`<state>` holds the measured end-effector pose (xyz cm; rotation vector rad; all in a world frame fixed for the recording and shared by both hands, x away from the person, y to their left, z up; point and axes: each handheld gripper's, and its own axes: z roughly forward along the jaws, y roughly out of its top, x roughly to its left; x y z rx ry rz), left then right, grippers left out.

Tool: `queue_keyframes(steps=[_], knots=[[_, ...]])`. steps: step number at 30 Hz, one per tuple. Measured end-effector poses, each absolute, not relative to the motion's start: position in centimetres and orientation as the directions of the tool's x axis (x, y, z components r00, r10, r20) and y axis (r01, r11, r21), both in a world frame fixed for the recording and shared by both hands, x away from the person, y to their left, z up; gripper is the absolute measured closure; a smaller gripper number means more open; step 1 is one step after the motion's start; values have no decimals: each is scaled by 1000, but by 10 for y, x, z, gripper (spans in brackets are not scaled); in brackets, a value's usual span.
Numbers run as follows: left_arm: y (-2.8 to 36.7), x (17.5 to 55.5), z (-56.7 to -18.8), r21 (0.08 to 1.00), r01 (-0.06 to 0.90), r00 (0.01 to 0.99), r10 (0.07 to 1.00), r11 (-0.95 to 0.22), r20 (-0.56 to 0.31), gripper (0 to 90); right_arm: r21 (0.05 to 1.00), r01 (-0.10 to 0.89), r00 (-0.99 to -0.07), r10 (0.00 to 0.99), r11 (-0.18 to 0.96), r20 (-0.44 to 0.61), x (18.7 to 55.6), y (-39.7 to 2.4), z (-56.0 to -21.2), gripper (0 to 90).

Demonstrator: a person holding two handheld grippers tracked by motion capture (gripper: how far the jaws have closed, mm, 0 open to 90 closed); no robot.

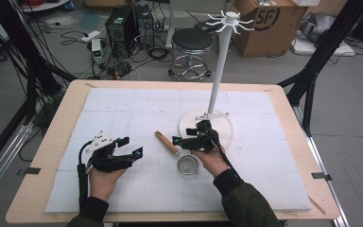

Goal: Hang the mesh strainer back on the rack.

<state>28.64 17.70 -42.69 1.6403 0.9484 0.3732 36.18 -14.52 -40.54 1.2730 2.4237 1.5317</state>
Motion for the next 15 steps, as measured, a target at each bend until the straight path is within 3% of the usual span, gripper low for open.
queue_keyframes(steps=[9, 12, 15], knots=[[176, 286, -426, 927, 373, 627, 749, -44, -216, 251, 661, 708, -626, 655, 249, 423, 373, -134, -429, 265], [176, 285, -426, 928, 372, 628, 747, -40, -219, 251, 631, 723, -626, 655, 283, 423, 378, -128, -433, 336], [176, 286, -426, 926, 374, 630, 746, -49, -215, 252, 580, 740, -622, 673, 339, 400, 380, -119, -433, 324]])
